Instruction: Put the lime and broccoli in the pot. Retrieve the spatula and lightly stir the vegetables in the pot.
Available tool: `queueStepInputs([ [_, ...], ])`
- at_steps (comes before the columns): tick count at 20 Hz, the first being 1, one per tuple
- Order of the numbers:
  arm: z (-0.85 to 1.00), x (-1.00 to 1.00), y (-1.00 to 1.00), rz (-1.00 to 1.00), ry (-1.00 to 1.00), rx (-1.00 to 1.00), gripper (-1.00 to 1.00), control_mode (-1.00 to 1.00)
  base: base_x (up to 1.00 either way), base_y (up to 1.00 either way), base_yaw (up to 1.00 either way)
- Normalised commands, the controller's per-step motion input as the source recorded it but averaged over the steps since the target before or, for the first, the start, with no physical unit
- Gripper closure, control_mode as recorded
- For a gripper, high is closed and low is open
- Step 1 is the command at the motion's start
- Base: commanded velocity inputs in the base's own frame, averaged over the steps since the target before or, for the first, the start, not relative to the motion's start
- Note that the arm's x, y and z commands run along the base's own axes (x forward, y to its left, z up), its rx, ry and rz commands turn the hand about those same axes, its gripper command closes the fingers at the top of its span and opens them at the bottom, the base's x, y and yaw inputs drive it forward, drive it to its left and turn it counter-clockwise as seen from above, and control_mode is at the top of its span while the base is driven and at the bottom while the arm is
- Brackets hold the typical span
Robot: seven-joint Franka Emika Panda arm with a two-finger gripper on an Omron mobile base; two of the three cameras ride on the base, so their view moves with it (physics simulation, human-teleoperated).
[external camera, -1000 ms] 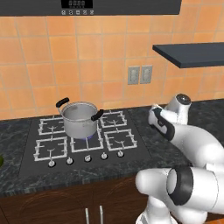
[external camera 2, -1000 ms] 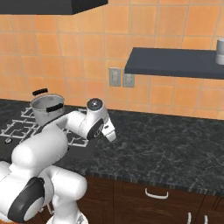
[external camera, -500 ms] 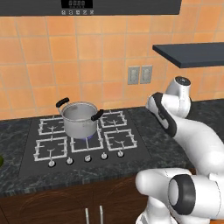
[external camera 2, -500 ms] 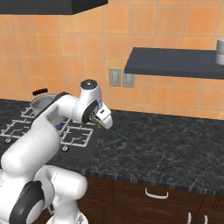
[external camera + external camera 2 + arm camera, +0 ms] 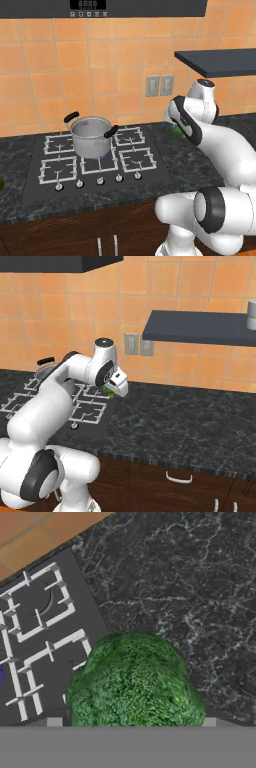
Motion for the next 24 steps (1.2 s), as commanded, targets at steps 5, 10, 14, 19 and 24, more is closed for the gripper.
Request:
queueStepInputs([
  [5, 0.18, 0.00, 0.10, 0.05, 0.07, -0.03, 1.00, -1.00, 0.00, 0.00, 0.00],
  [10, 0.28, 0.00, 0.21, 0.06, 0.03, -0.08, 1.00, -1.00, 0.00, 0.00, 0.00],
  [14, 0.05, 0.23, 0.64, 0.13, -0.02, -0.06, 1.00, -1.00, 0.00, 0.00, 0.00],
  [19, 0.00, 0.27, 0.64, 0.15, -0.25, -0.03, 1.00, -1.00, 0.00, 0.00, 0.00],
  [24, 0.00, 0.56, 0.90, 0.19, -0.24, -0.05, 1.00, -1.00, 0.00, 0.00, 0.00],
])
